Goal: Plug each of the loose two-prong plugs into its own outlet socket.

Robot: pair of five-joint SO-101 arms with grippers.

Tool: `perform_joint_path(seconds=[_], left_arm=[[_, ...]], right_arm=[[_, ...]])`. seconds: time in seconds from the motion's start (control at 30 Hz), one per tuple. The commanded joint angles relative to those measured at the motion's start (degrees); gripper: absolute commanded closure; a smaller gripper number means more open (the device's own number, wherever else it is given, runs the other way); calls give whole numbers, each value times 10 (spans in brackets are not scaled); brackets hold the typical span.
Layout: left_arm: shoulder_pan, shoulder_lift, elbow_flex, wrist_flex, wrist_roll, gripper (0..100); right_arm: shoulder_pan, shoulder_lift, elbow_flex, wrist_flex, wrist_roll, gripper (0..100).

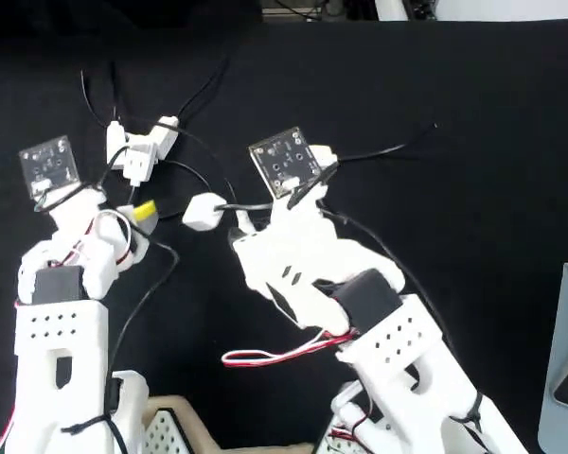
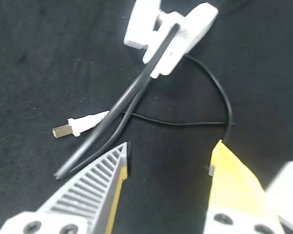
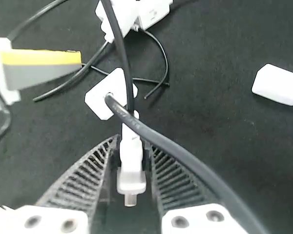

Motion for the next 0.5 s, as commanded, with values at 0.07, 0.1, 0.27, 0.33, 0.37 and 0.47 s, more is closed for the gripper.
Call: perform_joint_path(seconds=[0.07,0.1,0.27,0.33,0.37,0.47], left_arm=[[45,-11,-103,79,9,688],[52,-11,-111,91,10,673],[84,-11,-124,109,10,664],[92,-11,-124,108,11,664],[94,-12,-125,108,11,664],[95,-25,-138,113,31,664]], right_arm=[[-6,-15,-2,-12,-8,987],[-6,-15,-2,-12,-9,987],[-7,-16,-1,-8,-43,987],[-8,-17,0,-8,-47,987],[-8,-18,2,-8,-48,987],[-8,-19,17,-12,-48,987]])
